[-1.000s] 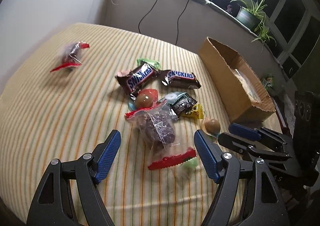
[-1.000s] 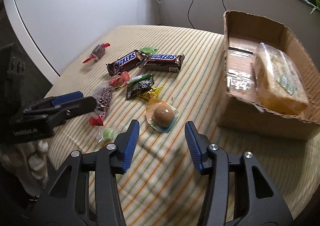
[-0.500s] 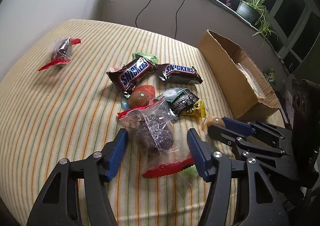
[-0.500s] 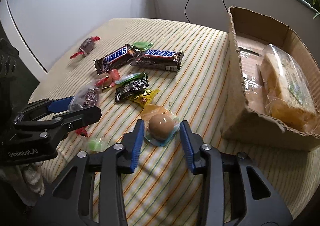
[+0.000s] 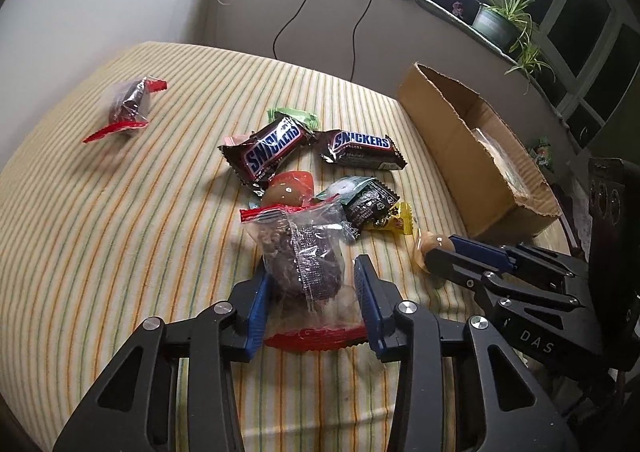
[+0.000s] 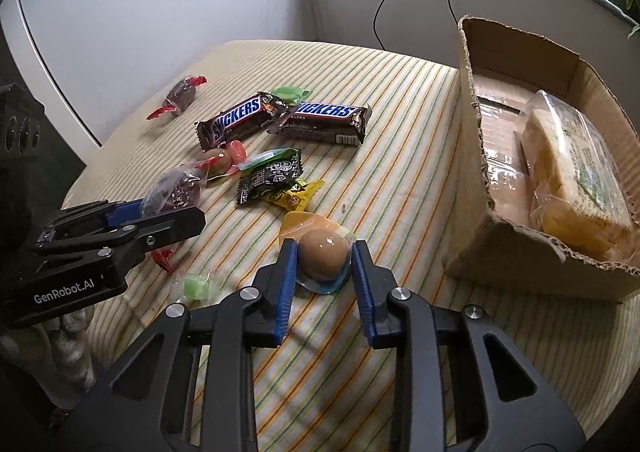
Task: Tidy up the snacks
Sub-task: 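Grasp the chocolate egg with the right tool while the left tool grasps the dark candy bag, then carry the candy bag over the box with the left tool and release it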
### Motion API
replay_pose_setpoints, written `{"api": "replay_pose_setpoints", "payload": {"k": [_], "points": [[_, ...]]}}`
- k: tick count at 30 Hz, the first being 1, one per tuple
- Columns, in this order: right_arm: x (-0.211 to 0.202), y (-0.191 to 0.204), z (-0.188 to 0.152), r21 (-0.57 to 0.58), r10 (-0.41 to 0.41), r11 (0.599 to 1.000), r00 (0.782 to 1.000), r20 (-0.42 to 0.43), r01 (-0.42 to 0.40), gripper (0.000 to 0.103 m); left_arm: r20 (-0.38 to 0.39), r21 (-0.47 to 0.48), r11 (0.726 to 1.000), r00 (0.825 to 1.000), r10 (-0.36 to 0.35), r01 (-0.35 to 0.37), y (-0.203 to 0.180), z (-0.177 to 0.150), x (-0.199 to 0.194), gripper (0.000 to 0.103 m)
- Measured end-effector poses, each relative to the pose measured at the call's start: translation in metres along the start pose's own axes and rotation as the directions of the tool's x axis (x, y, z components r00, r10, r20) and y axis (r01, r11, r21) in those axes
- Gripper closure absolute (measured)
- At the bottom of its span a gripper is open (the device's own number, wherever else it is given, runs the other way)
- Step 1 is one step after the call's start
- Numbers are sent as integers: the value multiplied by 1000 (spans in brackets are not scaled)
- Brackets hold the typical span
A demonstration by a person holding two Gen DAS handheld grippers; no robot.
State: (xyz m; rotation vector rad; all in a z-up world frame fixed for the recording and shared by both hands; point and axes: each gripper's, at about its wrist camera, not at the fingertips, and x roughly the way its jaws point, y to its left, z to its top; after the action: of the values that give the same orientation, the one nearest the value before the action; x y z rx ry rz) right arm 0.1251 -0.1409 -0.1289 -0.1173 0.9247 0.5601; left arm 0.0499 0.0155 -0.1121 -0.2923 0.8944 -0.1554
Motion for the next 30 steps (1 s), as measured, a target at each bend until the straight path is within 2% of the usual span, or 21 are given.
{"api": "replay_pose_setpoints", "payload": {"k": [16, 23, 30], "points": [[-49, -7, 6, 15, 29, 999, 994, 101, -30, 75, 42, 40, 999, 999, -26, 24, -20, 15, -10, 65], [-79, -24, 8, 39, 4, 999, 987, 160, -10, 75, 58, 89, 994, 996, -63, 58, -45, 29, -7, 65], [-98, -55, 10, 92, -58, 995, 979, 198, 40, 75, 75, 146, 985, 992, -105, 93, -75, 47, 0, 64]]}}
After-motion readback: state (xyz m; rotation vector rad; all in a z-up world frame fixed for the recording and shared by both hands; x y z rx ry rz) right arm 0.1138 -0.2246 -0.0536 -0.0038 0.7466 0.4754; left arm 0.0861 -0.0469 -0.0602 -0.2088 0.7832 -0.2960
